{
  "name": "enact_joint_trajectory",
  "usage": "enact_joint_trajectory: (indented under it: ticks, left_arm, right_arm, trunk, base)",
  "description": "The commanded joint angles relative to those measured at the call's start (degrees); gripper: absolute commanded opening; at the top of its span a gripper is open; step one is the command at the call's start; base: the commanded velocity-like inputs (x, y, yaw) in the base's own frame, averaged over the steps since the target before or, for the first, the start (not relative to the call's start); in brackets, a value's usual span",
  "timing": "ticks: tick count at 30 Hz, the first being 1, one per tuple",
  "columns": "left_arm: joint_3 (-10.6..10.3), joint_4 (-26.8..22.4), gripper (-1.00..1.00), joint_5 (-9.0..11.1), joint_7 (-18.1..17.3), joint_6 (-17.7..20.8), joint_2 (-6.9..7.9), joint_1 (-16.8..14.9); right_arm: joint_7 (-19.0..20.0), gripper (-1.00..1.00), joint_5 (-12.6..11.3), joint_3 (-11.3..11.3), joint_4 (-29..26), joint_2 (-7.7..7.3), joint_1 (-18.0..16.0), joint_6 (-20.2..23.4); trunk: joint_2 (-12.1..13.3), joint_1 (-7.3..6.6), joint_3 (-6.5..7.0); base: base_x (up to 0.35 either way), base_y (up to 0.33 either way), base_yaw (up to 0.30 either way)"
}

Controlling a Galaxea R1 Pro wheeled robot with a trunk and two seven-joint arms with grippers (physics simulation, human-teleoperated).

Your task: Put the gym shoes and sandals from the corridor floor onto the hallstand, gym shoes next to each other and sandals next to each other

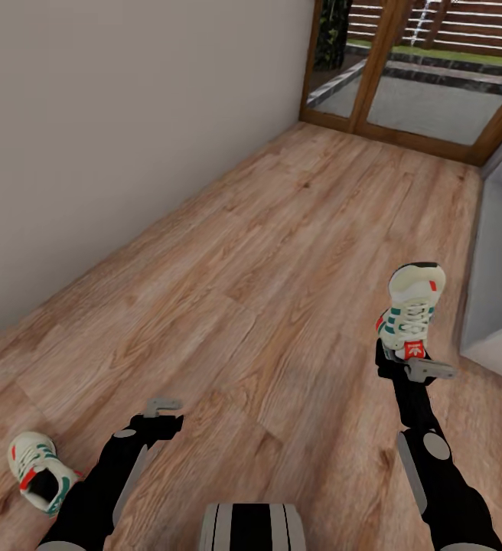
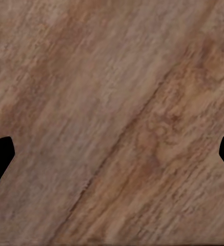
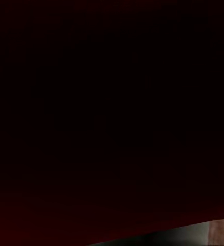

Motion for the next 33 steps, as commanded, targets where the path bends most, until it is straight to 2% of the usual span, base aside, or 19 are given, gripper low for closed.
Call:
enact_joint_trajectory:
  ticks: [1, 33]
  left_arm:
    - [0.00, 0.00, 1.00, 0.00, 0.00, 0.00, 0.00, 0.00]
    - [-0.07, 0.00, 1.00, -0.06, 0.00, -0.01, 0.00, 0.00]
  right_arm:
    - [-0.01, -1.00, 0.01, 0.00, -0.01, 0.00, 0.00, 0.01]
    - [-0.01, -1.00, -0.08, 0.00, -0.01, 0.00, 0.00, 0.02]
  trunk:
    - [0.00, 0.00, 0.00]
    - [0.00, 0.00, 0.62]
  base:
    - [0.000, 0.000, 0.300]
    - [0.013, -0.007, 0.300]
